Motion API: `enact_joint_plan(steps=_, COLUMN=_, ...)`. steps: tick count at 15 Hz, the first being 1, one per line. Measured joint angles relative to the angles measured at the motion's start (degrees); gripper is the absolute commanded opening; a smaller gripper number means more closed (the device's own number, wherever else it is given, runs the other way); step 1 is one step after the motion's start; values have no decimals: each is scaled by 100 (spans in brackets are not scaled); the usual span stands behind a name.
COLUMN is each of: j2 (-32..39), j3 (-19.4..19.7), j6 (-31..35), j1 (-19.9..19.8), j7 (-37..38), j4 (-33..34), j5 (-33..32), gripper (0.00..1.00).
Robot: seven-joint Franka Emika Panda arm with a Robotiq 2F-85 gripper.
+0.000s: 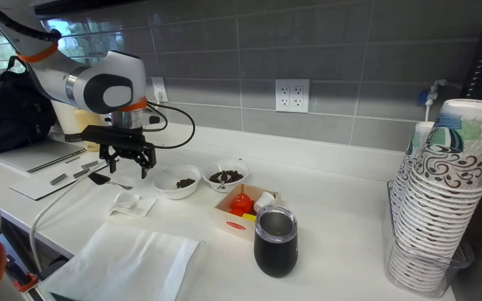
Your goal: Pick a paper towel on the counter and use it to wipe the bowl on the left
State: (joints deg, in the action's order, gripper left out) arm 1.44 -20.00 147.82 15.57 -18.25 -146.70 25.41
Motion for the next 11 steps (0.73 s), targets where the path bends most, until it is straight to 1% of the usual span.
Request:
enact_joint_plan(steps=3, j2=-245, j3=232, j6=-6, j1=-15, j7=771, j4=-31, j5=-615, gripper=100)
enact_joint_plan(steps=7, j2=-473, j3=449, j6=-36, j1=-123, j7=1843, j4=-84, j5=-1560, gripper=100)
enact_joint_plan(steps=9, j2=-552, j3=531, j6=-161, j1=-208, j7=2248, j4=-94, j5=-1912, gripper=100)
enact_joint_plan(steps=11, j2=-615, j3=588, j6=-277, j1=-284, j7=2524, j4=-95, j5=-2133, gripper=100)
